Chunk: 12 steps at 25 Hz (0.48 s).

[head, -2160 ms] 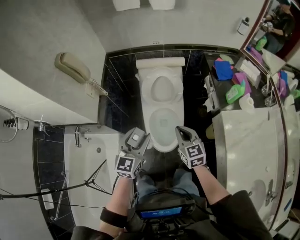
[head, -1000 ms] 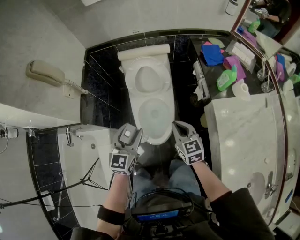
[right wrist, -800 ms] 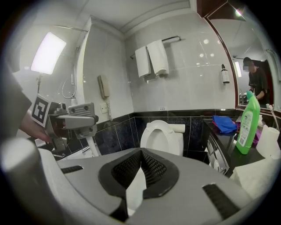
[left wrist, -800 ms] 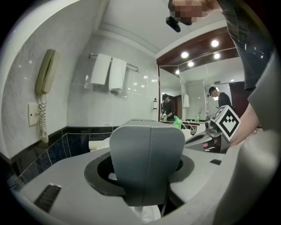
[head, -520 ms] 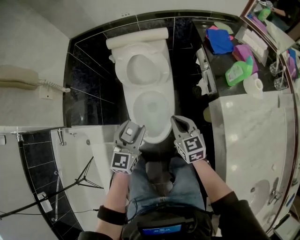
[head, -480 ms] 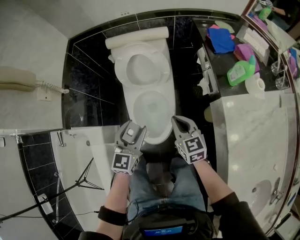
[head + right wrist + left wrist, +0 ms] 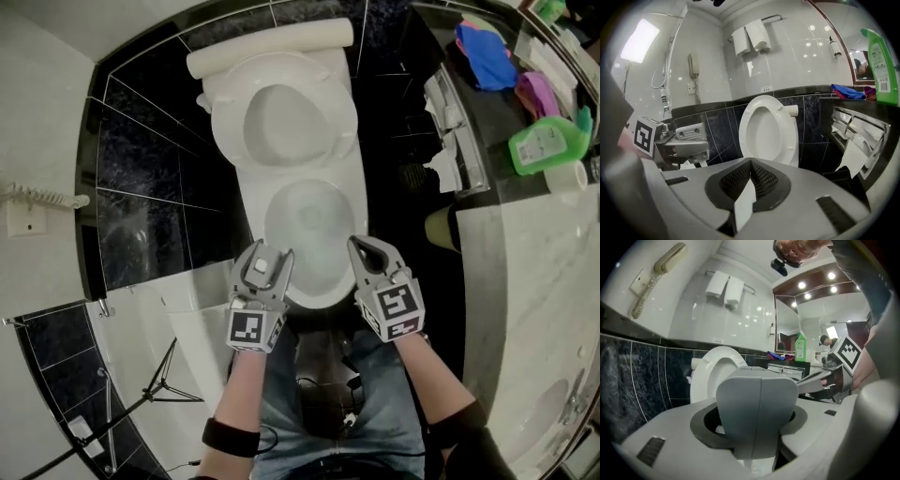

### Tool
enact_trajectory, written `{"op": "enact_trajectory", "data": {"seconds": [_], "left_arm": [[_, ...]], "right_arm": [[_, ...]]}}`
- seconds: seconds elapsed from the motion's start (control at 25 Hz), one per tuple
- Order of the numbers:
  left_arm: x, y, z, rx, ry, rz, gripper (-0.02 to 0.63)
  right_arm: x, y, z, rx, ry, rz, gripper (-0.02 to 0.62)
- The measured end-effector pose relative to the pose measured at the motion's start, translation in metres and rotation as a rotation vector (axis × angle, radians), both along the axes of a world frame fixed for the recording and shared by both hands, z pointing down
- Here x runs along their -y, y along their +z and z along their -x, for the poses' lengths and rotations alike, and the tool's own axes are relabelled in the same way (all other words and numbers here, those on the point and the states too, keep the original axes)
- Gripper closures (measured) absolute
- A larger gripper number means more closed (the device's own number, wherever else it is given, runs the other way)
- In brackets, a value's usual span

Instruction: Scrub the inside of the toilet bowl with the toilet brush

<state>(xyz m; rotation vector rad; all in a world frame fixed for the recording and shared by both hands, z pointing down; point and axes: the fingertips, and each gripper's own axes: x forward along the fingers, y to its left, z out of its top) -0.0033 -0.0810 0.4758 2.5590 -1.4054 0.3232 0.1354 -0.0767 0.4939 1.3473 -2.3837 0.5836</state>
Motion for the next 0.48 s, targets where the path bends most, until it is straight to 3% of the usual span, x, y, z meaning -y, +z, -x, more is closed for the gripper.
{"op": "enact_trajectory", "data": {"seconds": [0.28,0.48], "left_arm": [[0.030,0.100,0.016,0.036,-0.022,-0.037,0.364],[0.040,0.143,0.003,0.019,-0.034,0.004,0.364]], "right_arm": [[0.024,0.081,0.014,-0.009,-0.038,0.002,0.589],[0.029,0.124,0.025,-0.009,-0.071,0.003,0.589]]}}
